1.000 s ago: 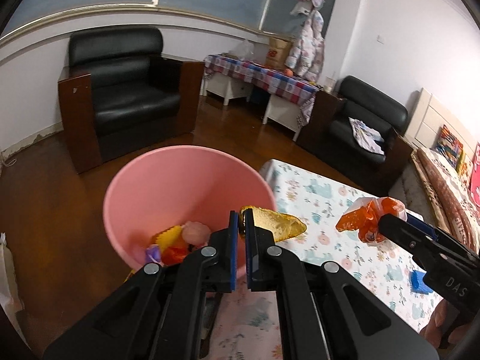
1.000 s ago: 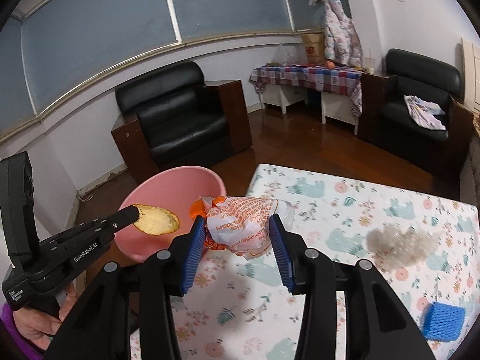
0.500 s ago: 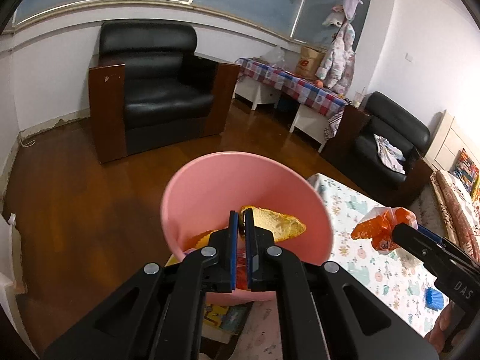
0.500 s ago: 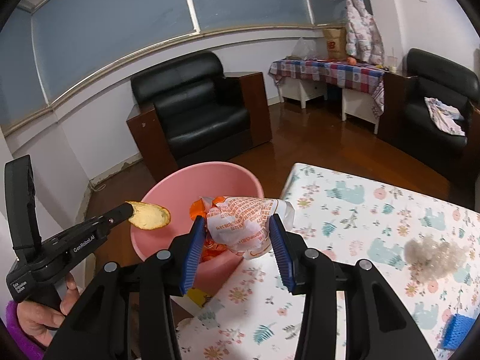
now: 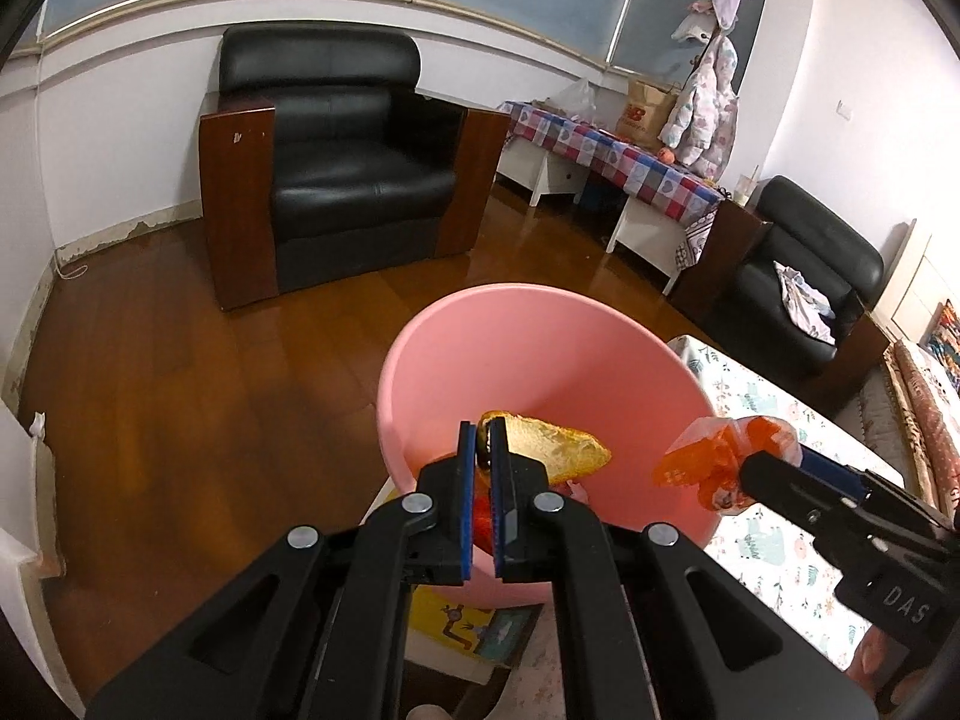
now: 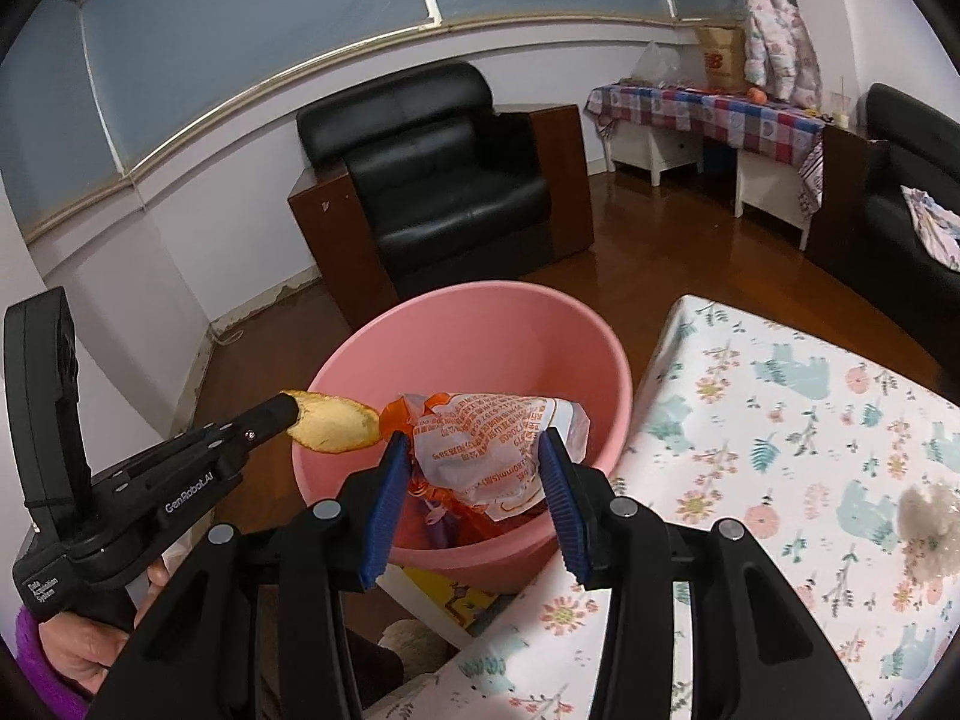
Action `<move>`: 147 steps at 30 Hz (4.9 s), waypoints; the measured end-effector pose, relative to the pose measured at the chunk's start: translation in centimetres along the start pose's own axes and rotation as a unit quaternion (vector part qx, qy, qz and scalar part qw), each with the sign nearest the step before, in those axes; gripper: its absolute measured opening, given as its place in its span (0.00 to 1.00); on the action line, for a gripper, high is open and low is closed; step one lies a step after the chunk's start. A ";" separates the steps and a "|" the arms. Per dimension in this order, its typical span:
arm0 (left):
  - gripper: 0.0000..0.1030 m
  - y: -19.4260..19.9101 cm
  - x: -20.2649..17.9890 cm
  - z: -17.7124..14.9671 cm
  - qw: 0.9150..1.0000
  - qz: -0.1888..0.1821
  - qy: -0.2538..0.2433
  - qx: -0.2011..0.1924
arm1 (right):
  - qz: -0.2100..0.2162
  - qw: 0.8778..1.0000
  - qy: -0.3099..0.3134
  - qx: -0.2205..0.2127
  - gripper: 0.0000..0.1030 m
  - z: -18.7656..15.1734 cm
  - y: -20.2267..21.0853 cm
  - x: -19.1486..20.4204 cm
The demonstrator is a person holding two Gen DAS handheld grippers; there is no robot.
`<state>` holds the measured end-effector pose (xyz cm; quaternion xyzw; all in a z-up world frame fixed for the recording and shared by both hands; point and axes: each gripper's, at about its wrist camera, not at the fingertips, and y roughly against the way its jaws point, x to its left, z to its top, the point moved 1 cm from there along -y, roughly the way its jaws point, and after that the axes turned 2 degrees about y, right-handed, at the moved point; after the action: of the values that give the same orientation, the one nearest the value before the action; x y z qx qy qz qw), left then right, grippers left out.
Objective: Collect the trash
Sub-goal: 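Open both tools to drop the chip and bag into the bucket, then withdraw both tools from the bucket toward the blue foam net on the table, then grasp the clear plastic wrap with the left tool while the right tool grasps the blue foam net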
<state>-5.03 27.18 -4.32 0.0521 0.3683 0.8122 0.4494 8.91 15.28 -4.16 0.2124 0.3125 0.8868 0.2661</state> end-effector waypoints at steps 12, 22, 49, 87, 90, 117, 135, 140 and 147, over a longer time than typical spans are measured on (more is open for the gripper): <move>0.04 -1.2 0.4 0.1 1.000 0.004 -0.012 0.003 | 0.011 1.000 -0.008 0.027 0.43 -0.4 -3.3 0.4; 0.19 -1.5 0.7 0.2 1.000 -0.008 -0.015 0.003 | 0.023 0.999 -0.008 0.037 0.43 -0.5 -4.7 1.0; 0.37 0.9 -1.2 0.4 0.999 -0.025 -0.015 -0.019 | 0.009 1.000 0.009 -0.005 0.44 -1.9 0.3 0.9; 0.37 2.7 -7.9 -1.1 0.995 -0.050 -0.081 -0.012 | -0.010 0.997 -0.067 -0.027 0.44 -6.7 9.3 -8.0; 0.37 2.7 -8.4 -1.3 0.995 -0.049 -0.088 -0.012 | -0.013 0.997 -0.075 -0.028 0.44 -7.2 9.7 -8.8; 0.37 0.8 -20.0 -5.7 0.975 -0.128 -0.179 0.023 | -0.156 0.961 -0.220 -0.058 0.44 -17.5 22.0 -22.3; 0.37 -1.9 -24.7 -8.5 0.961 -0.158 -0.216 0.067 | -0.250 0.927 -0.278 -0.045 0.44 -21.3 24.8 -27.8; 0.37 -2.3 -25.8 -9.1 0.957 -0.165 -0.224 0.076 | -0.194 0.929 -0.314 -0.019 0.44 -21.9 23.5 -28.6; 0.37 -2.9 -27.4 -9.5 0.952 -0.175 -0.238 0.083 | -0.119 0.957 -0.262 -0.016 0.44 -20.6 22.4 -24.9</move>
<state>9.18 1.85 -6.33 0.2152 0.3201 0.6514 0.6534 9.24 -23.72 -9.20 0.3944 0.2404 0.7667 0.4458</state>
